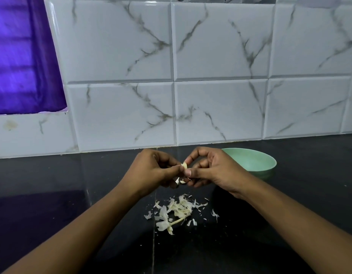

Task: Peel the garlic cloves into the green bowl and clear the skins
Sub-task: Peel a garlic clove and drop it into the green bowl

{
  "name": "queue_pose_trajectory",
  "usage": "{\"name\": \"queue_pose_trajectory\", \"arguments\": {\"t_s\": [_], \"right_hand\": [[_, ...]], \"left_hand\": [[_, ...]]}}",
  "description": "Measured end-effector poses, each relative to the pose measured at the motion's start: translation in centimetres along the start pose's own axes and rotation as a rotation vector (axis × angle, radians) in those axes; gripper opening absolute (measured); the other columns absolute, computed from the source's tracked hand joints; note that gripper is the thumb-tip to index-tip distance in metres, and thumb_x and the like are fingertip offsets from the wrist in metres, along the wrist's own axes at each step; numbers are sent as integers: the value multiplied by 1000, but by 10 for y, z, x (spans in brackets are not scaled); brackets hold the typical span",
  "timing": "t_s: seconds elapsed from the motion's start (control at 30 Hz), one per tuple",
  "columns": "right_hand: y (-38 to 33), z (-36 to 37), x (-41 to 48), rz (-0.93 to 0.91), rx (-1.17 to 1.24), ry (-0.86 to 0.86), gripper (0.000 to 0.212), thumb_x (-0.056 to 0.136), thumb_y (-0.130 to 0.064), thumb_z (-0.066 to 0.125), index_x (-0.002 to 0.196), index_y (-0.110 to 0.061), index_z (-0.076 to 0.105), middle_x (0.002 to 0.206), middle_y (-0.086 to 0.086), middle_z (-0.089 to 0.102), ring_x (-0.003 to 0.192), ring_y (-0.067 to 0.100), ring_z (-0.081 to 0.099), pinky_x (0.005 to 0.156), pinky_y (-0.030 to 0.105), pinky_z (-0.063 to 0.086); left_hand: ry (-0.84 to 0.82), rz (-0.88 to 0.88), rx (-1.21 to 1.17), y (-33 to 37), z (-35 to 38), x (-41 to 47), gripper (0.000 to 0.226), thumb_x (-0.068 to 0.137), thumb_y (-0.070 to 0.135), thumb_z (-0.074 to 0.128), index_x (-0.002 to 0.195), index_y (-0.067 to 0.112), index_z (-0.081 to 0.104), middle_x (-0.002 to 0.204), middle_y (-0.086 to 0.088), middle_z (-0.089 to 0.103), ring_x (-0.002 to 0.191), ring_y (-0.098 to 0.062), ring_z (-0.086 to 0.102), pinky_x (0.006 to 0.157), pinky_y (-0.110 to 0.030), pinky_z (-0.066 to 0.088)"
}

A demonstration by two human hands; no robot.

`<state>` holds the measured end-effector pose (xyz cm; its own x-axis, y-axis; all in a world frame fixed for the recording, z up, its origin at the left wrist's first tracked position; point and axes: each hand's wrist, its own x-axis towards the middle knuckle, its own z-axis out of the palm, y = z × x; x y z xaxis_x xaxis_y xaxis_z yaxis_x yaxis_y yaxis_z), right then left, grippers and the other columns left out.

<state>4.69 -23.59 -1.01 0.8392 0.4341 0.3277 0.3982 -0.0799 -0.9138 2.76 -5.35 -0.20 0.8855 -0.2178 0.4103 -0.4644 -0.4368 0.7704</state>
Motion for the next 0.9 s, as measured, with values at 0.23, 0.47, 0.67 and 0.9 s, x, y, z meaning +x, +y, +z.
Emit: {"name": "queue_pose_trajectory", "arguments": {"t_s": [0.23,0.47,0.67,0.9], "right_hand": [[4,4,4,-101,-139,70,19,77,-2,73,79,-14,58,63,4,68,63,25,67,64,36,57],[7,6,3,-122,-146,96,20,76,-4,75,77,-15,58,65,8,69,65,25,69,65,37,58],[6,7,2,-106,-104,80,15,79,-4,71,82,-14,60,67,7,70,66,22,70,66,35,58],[1,4,0,-70,-47,21,14,85,-4,65,90,-15,59,69,4,71,67,19,70,66,31,57]], "left_hand": [[70,29,114,-2,2,0,9,81,17,71,74,16,76,64,-2,73,63,-16,71,58,-22,51],[173,83,226,0,8,-3,8,77,16,72,68,17,74,58,5,70,58,-10,69,59,-28,54],[175,3,79,-1,7,-2,8,77,10,71,70,11,73,61,-3,71,56,-14,69,57,-27,53],[88,-150,-224,2,8,-4,13,88,1,59,78,1,66,65,-8,71,46,-10,58,50,-21,51]]}}
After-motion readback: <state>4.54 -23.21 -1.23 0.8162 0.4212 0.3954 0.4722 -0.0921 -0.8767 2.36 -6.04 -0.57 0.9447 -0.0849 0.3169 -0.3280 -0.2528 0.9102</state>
